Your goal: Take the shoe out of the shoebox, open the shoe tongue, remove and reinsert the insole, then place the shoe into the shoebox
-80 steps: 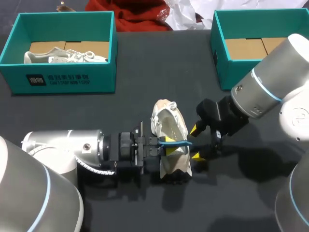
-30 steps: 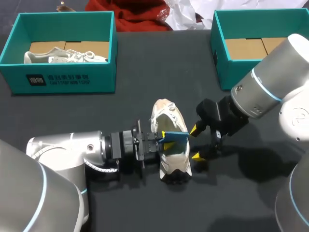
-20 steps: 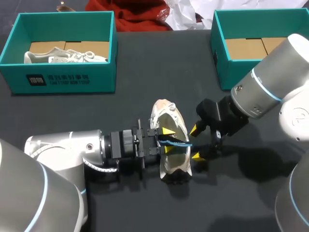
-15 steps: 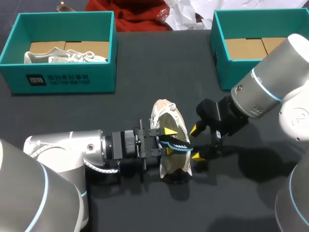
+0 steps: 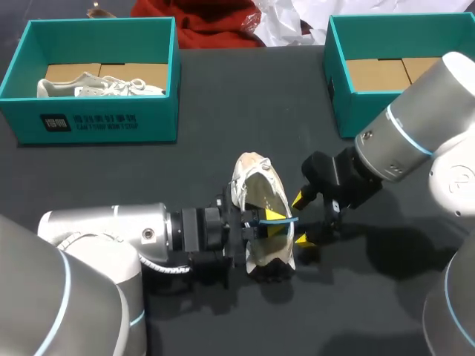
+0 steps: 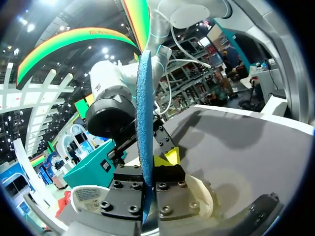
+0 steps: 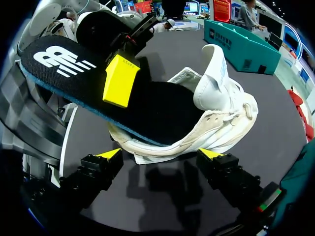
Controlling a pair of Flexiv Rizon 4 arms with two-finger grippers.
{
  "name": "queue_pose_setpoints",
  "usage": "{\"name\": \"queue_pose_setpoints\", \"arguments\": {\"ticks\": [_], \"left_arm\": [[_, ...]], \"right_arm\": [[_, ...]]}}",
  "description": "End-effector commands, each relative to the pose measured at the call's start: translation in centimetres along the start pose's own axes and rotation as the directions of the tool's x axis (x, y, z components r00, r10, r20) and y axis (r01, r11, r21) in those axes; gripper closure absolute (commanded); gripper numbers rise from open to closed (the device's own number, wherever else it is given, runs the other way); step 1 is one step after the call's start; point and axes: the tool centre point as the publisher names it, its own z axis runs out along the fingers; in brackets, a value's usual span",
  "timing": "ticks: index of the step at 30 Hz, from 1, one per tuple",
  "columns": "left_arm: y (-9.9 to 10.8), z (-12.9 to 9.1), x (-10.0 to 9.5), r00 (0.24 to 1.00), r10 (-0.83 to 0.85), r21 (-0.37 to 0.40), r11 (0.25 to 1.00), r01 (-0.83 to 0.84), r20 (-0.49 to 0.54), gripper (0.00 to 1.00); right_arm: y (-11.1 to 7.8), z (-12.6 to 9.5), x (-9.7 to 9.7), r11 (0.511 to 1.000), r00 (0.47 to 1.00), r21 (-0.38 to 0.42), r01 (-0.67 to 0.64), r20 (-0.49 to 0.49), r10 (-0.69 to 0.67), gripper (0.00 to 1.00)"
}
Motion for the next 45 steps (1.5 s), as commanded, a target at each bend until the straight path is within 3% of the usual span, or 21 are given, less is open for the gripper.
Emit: {"name": "queue_pose_setpoints", "arguments": {"ticks": [1, 12, 18, 25, 28, 30, 39, 41, 42, 45], "left_arm": [[1.5, 0.3, 0.0, 1.0, 0.02, 0.002, 1.0, -0.02, -0.002, 1.0], [4.5, -0.1, -1.3, 0.999, 0.032, 0.006, 0.999, -0.032, 0.023, 1.0], [5.9, 0.0, -1.7, 1.0, -0.01, -0.032, 0.999, 0.011, 0.01, 1.0], [4.7, -0.3, -1.4, 1.0, -0.008, -0.022, 1.0, 0.008, 0.002, 1.0], [3.7, -0.4, -1.2, 1.0, 0.002, -0.006, 1.0, -0.002, -0.001, 0.81], [3.0, -0.5, -1.1, 1.0, 0.007, 0.005, 1.0, -0.007, -0.004, 0.75], [0.4, -0.6, -0.2, 0.999, 0.042, 0.039, 0.998, -0.041, -0.017, 0.89], [0.1, -0.5, 0.1, 0.999, 0.046, 0.042, 0.998, -0.045, -0.028, 0.9], [0.1, -0.5, 0.2, 0.998, 0.055, 0.042, 0.998, -0.054, -0.028, 1.0], [0.6, -0.2, 0.3, 0.997, 0.068, 0.041, 0.997, -0.066, -0.027, 1.0]], "right_arm": [[0.0, 0.1, 0.1, 1.0, 1.0, 0.001, 0.0, 0.003, 0.0, 0.0], [0.0, 0.1, 0.1, 1.0, 1.0, 0.001, 0.0, 0.003, 0.0, 0.0], [0.0, 0.1, 0.1, 1.0, 1.0, 0.001, 0.0, 0.003, 0.0, 0.0], [0.0, 0.1, 0.1, 1.0, 1.0, 0.001, 0.0, 0.003, 0.0, 0.0], [0.0, 0.1, 0.1, 1.0, 1.0, 0.001, 0.0, 0.003, 0.0, 0.0], [0.0, 0.1, 0.1, 1.0, 1.0, 0.001, 0.0, 0.003, 0.0, 0.0], [0.0, 0.1, 0.1, 1.0, 1.0, 0.001, 0.0, 0.003, 0.0, 0.0], [0.0, 0.1, 0.1, 1.0, 1.0, 0.001, 0.0, 0.003, 0.0, 0.0], [0.0, 0.1, 0.1, 1.0, 1.0, 0.001, 0.0, 0.003, 0.0, 0.0], [0.0, 0.1, 0.1, 1.0, 1.0, 0.001, 0.0, 0.003, 0.0, 0.0]]}}
